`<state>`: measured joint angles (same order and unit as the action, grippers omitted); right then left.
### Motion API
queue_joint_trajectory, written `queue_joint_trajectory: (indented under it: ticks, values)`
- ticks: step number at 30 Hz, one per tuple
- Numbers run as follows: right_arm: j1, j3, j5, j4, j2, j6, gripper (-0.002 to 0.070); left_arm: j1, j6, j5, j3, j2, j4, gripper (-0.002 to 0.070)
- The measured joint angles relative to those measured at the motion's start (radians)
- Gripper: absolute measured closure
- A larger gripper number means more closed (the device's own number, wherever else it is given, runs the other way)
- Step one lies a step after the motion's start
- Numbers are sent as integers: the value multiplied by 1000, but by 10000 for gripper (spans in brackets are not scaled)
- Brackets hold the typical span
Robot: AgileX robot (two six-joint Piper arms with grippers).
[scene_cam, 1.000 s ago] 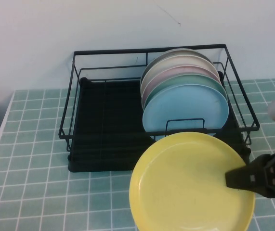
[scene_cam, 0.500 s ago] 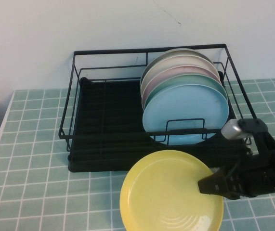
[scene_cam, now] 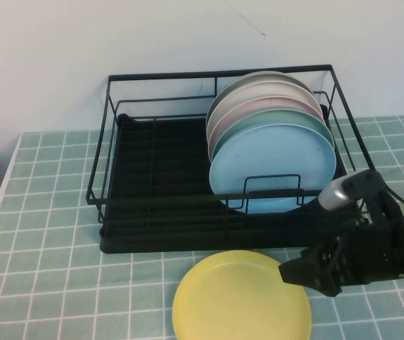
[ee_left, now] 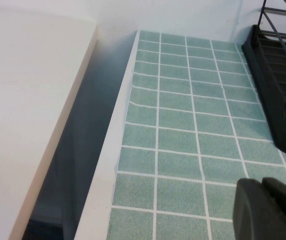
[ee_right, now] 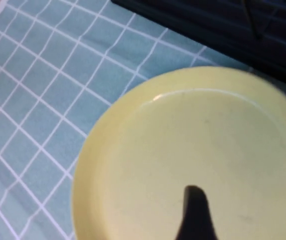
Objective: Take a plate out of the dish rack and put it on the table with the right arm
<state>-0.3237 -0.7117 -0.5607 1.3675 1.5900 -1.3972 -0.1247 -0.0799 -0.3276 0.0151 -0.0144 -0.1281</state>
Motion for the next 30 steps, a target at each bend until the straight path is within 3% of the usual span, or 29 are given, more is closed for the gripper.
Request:
queue_joint_trajectory:
  ticks: [6,11,14,22,30]
  values:
    - [0,-11,0,-87,-4,-54,204,0,0,0,0,0,0,678]
    - [0,-60,-19,-254,-47,-30,241,0,0,0,0,0,0,678]
    - [0,-105,-53,-336,-106,-15,318,0,0,0,0,0,0,678]
    - [0,-270,-119,-506,-288,-5,635,0,0,0,0,0,0,678]
    - [0,-313,-149,-523,-529,221,676,0,0,0,0,0,0,678]
